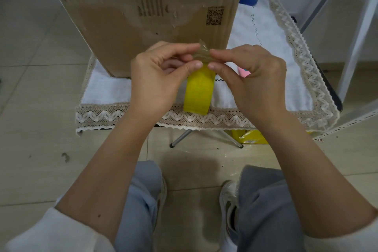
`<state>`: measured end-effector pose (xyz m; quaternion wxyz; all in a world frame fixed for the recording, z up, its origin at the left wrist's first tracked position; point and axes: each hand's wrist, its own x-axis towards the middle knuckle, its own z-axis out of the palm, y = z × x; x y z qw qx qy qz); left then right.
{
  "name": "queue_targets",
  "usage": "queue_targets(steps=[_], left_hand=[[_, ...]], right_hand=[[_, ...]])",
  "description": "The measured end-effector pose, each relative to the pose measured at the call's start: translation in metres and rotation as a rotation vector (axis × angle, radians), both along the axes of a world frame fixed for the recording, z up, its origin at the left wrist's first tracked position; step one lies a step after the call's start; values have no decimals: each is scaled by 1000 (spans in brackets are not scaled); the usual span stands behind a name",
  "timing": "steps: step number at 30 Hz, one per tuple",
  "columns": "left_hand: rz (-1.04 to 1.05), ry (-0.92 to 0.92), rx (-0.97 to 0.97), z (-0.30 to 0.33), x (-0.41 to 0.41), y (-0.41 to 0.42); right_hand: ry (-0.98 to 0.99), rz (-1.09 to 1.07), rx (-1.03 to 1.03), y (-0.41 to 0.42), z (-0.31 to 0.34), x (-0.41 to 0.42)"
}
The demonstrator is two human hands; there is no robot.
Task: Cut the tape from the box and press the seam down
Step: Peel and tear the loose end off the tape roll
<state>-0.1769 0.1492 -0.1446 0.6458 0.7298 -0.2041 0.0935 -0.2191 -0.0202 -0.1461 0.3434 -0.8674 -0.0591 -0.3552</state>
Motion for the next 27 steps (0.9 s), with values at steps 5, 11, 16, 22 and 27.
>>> queue_targets(steps=[5, 11, 16, 22, 27], left_hand=[[-1, -21, 35, 1, 1, 1], [-14, -26, 32, 0, 1, 1], [-35, -48, 34, -1, 1, 2], [-51, -56, 59, 1, -2, 2], [-26, -141, 92, 0, -3, 2]], right_hand=[[-6, 12, -17, 0, -1, 1], [-17, 28, -38, 2, -1, 0], [-24, 14, -45, 2, 1, -2], [1, 82, -34, 6, -1, -2], [-32, 100, -19, 7, 0, -3]])
